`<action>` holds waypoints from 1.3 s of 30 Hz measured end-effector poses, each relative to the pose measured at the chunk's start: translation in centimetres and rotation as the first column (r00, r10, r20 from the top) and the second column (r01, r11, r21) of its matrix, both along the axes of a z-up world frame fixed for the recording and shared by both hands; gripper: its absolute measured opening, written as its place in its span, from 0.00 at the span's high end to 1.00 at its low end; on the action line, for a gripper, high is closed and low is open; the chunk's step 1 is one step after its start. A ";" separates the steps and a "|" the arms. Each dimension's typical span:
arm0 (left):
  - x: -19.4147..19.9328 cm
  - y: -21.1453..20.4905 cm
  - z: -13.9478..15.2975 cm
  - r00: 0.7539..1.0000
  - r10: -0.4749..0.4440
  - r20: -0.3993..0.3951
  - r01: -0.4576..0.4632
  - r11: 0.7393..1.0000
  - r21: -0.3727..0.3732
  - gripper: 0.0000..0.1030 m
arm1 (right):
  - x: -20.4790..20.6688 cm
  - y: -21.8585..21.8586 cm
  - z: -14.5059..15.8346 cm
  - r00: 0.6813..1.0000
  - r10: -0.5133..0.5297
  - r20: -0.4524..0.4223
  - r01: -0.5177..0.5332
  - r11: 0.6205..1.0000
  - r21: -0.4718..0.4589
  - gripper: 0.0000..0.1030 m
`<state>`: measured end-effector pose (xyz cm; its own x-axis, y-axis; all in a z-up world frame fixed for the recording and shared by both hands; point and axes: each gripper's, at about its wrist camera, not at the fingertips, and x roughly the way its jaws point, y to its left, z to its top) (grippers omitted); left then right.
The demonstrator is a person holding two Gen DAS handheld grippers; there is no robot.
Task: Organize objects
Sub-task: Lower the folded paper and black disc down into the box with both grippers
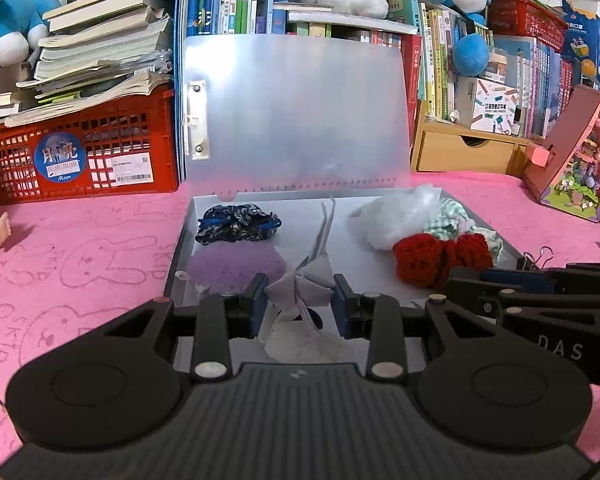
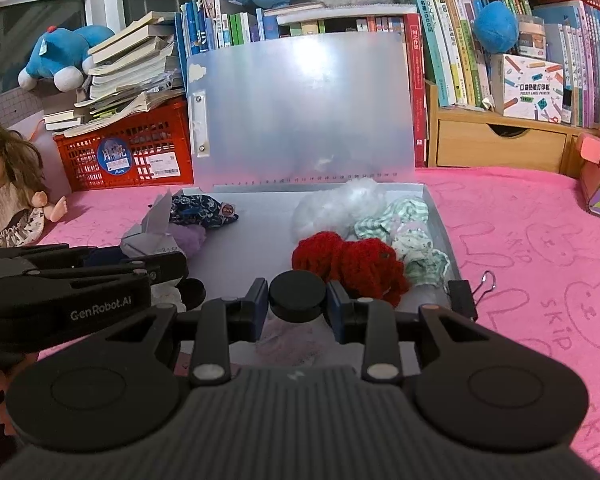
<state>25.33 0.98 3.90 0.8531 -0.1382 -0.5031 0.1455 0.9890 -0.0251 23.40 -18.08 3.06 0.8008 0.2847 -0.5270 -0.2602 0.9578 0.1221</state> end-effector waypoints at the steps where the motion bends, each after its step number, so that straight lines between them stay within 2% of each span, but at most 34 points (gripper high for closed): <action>1: 0.1 0.0 0.0 1.000 0.000 -0.001 0.000 1.000 0.002 0.62 | 0.0 0.0 -0.1 1.000 0.001 -0.001 -0.001 1.000 0.000 0.65; 32: 3.1 0.5 -1.1 0.998 0.016 -0.058 -0.017 1.000 -0.004 0.62 | 2.9 1.3 -1.1 0.999 0.012 -0.033 -0.012 1.000 -0.016 0.65; 39: 3.9 0.5 -1.2 0.997 0.015 -0.076 -0.015 1.000 -0.001 0.62 | 3.9 0.8 -0.9 0.999 0.006 -0.046 -0.006 1.000 0.011 0.65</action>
<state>29.25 1.51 2.74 0.8144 -0.1265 -0.5664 0.1280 0.9911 -0.0373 27.30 -17.26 2.14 0.7737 0.2955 -0.5604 -0.2600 0.9547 0.1444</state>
